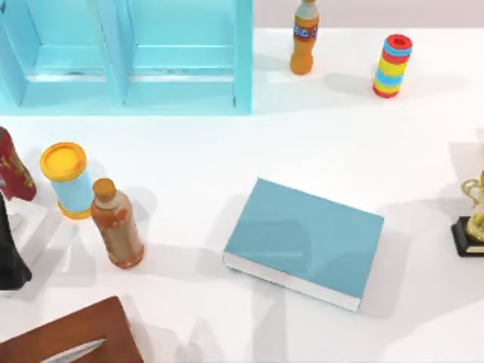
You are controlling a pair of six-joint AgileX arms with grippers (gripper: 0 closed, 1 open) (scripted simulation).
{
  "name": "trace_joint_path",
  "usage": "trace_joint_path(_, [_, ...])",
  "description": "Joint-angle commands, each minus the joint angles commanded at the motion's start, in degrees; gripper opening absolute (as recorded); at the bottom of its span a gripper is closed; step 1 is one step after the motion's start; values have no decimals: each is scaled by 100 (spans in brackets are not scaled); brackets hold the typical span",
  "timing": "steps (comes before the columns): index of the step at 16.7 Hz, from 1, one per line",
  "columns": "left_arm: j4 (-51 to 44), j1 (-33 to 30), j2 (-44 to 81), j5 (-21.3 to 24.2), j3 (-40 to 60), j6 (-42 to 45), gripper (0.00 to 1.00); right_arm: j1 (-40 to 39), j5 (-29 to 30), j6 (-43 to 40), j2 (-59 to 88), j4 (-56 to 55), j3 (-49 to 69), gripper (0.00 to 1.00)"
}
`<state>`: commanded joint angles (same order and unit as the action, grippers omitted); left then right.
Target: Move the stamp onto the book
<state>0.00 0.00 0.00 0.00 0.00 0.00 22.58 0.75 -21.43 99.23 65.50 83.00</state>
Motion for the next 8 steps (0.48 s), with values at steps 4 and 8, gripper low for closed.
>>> trace_joint_path(4, [0,0,0,0,0,0,100,148,-65,-171,933,581,787,100])
trace_joint_path(8, [0,0,0,0,0,0,100,164,-74,-190,1035,647,881,100])
